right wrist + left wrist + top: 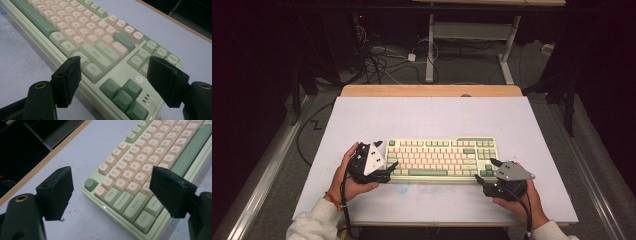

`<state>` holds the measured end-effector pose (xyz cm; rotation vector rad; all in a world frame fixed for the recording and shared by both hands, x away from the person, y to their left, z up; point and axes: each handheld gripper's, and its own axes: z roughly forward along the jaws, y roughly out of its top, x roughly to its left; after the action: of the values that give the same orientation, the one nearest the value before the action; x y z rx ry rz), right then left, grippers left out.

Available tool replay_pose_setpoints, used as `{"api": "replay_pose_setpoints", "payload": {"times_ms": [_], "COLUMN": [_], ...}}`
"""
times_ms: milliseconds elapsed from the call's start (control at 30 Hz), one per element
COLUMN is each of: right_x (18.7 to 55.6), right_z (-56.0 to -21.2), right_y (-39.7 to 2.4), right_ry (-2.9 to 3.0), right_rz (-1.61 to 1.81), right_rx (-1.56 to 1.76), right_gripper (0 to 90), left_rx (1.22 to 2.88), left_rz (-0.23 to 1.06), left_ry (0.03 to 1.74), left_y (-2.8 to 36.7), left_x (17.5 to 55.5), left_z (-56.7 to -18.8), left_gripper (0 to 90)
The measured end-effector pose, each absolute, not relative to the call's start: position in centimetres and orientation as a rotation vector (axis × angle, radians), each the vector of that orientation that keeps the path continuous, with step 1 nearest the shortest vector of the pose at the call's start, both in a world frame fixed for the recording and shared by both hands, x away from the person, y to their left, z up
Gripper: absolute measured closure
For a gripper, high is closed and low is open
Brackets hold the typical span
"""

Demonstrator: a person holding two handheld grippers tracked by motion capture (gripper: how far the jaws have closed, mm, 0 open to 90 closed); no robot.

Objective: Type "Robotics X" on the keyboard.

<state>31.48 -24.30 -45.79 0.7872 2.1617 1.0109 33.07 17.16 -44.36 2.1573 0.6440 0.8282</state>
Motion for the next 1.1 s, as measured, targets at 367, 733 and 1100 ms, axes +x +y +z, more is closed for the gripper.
{"api": "replay_pose_setpoints", "payload": {"times_ms": [367, 733, 1100], "right_x": [32.5, 33.9, 35.6], "right_z": [-44.3, -43.1, -42.2], "right_y": [-23.8, -22.1, -18.9], "right_ry": [2.141, 2.203, 2.306], "right_rz": [1.085, 1.125, 1.124], "right_rx": [0.779, 0.752, 0.685], "right_gripper": [30.2, 55.5, 89.1], "left_rx": [2.187, 2.201, 2.210], "left_rz": [0.798, 0.759, 0.739], "left_ry": [0.729, 0.766, 0.769], "left_y": [19.3, 20.2, 20.1], "left_x": [31.7, 30.8, 30.6], "left_z": [-45.9, -46.7, -46.9], "left_gripper": [17.9, 18.0, 18.0]}}
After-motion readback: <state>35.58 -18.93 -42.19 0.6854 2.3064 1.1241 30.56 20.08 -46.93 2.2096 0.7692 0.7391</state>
